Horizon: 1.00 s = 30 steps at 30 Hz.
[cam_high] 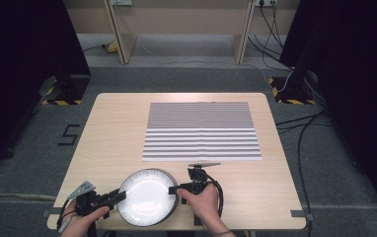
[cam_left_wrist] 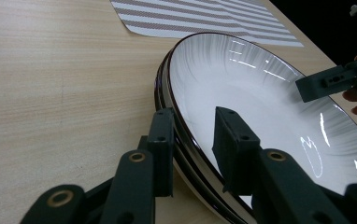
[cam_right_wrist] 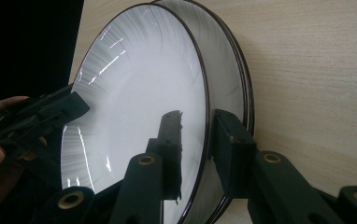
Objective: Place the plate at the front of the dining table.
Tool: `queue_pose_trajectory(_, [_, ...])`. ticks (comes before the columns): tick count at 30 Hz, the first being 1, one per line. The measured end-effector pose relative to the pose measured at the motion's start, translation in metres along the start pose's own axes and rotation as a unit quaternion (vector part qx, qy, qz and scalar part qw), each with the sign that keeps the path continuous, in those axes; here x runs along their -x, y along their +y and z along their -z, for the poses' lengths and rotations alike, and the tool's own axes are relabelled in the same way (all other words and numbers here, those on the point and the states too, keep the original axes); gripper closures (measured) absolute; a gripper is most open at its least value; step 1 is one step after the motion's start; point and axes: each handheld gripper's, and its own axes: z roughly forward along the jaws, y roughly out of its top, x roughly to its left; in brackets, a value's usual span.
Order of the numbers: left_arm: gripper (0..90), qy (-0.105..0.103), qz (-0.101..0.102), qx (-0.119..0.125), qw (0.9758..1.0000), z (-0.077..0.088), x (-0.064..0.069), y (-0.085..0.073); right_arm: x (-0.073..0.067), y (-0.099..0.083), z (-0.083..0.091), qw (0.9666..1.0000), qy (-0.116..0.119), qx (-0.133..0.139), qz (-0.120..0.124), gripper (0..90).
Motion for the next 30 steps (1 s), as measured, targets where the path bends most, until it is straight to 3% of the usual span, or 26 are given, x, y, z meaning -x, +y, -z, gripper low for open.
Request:
queue_pose_trajectory(5, [67.8,0.005,-0.01,0.001,0.9999,-0.001,0.001,0.0,0.003,0.001,0.0,1.0,0.001,-0.005,-0.007,81.2])
queue_pose_trajectory(13, [67.0,-0.005,-0.022,0.006,0.9997,-0.002,-0.002,0.0,0.014,0.003,0.0,0.9985,0.035,0.001,-0.043,82.1])
queue_pose_trajectory(22, [58.9,-0.043,-0.005,0.034,0.9985,0.008,-0.006,0.005,0.022,0.004,-0.001,0.9963,0.067,0.011,-0.053,81.7])
queue_pose_trajectory(30, [55.2,-0.042,0.007,0.076,0.9962,0.026,-0.013,0.012,0.023,0.004,0.0,0.9957,0.075,0.017,-0.051,81.4])
